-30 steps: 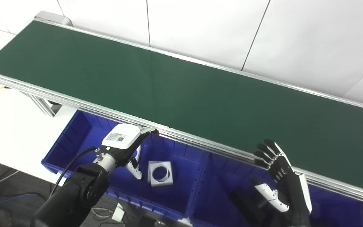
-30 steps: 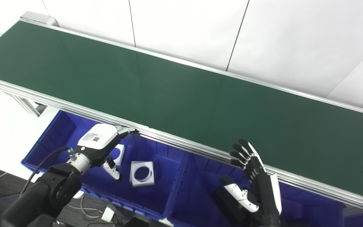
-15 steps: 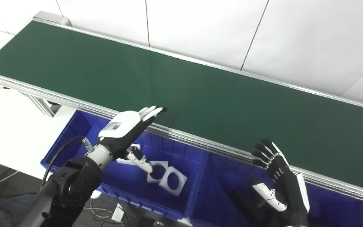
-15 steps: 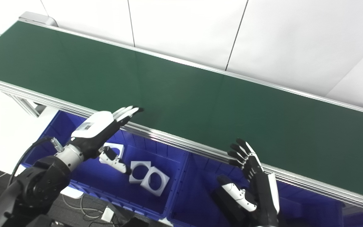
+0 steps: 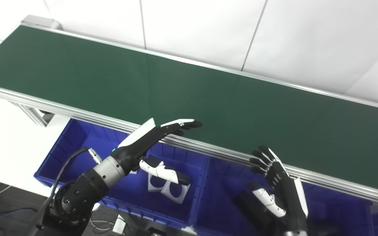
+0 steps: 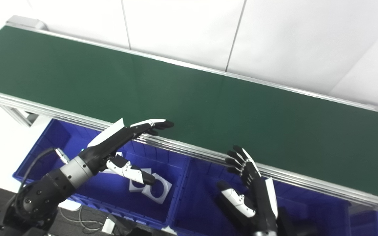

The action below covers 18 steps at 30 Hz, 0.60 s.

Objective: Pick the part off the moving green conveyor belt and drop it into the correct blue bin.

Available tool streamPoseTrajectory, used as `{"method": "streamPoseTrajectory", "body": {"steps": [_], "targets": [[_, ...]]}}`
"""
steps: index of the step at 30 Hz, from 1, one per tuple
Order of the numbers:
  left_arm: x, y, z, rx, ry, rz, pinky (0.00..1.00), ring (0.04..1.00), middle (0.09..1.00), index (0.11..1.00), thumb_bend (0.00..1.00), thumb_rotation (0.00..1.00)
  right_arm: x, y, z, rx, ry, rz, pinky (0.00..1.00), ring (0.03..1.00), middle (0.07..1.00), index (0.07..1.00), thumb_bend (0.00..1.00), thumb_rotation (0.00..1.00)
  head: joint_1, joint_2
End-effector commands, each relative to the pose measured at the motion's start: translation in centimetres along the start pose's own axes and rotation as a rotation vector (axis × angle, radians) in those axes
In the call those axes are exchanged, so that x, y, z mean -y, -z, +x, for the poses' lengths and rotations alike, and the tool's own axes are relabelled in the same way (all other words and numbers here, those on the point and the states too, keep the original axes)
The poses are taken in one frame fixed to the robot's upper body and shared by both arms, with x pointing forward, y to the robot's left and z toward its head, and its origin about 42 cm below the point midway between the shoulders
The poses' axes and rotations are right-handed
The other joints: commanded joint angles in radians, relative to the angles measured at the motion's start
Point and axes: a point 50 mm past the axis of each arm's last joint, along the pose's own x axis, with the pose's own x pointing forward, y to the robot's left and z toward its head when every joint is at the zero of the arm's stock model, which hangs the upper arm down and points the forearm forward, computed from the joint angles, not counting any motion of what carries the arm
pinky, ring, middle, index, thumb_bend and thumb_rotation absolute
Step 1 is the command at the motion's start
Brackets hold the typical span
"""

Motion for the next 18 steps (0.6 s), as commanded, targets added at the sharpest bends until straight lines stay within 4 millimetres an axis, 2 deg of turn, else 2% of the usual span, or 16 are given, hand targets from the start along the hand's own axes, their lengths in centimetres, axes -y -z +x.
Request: {"method": "streamPoseTrajectory", "body": {"steps": [1,5,6,10,11,12,13,18], "targets": [[0.4,0.1,0.5,0.081,-0.016,-0.096,0.82,0.850,0.863,0.852,0.95,0.48,-0.4,-0.9,0.4,0.078,0.008,-0.002,0.71,0.786,0.829,0.879,0.74,0.72,0.001,0.001],[1.6,2.6,1.7,0.091,0.003,-0.220,0.82,0.843,0.860,0.866,0.98,0.53,-1.2,-1.0,0.5,0.067,0.010,0.003,0.70,0.782,0.827,0.881,0.73,0.78,-0.126,-0.005],[1.9,3.3,2.0,0.088,0.007,-0.239,0.80,0.841,0.862,0.870,0.97,0.56,-1.4,-1.0,0.5,0.065,0.010,0.008,0.71,0.786,0.829,0.882,0.73,0.81,-0.135,-0.005],[2.9,5.5,3.2,0.082,0.023,-0.276,0.79,0.835,0.861,0.867,0.94,0.59,-2.4,-0.9,0.9,0.057,0.013,0.018,0.71,0.791,0.833,0.885,0.72,0.84,-0.249,-0.012],[3.0,6.2,3.4,0.079,0.024,-0.293,0.78,0.829,0.859,0.859,0.93,0.58,-2.8,-0.9,1.0,0.057,0.014,0.020,0.71,0.793,0.833,0.885,0.71,0.84,-0.302,-0.017],[3.2,6.8,3.5,0.075,0.025,-0.310,0.78,0.827,0.856,0.851,0.92,0.57,-3.1,-0.8,1.1,0.057,0.015,0.019,0.71,0.793,0.833,0.885,0.71,0.85,-0.302,-0.017],[3.2,7.4,3.5,0.071,0.025,-0.329,0.78,0.825,0.852,0.842,0.91,0.56,-3.4,-0.7,1.2,0.058,0.015,0.016,0.71,0.794,0.833,0.885,0.71,0.86,-0.349,-0.021],[2.5,9.1,3.2,0.062,0.010,-0.446,0.82,0.849,0.854,0.818,0.89,0.48,-4.4,-0.3,1.7,0.050,0.022,0.004,0.73,0.797,0.834,0.885,0.71,0.88,-0.416,-0.027]]}}
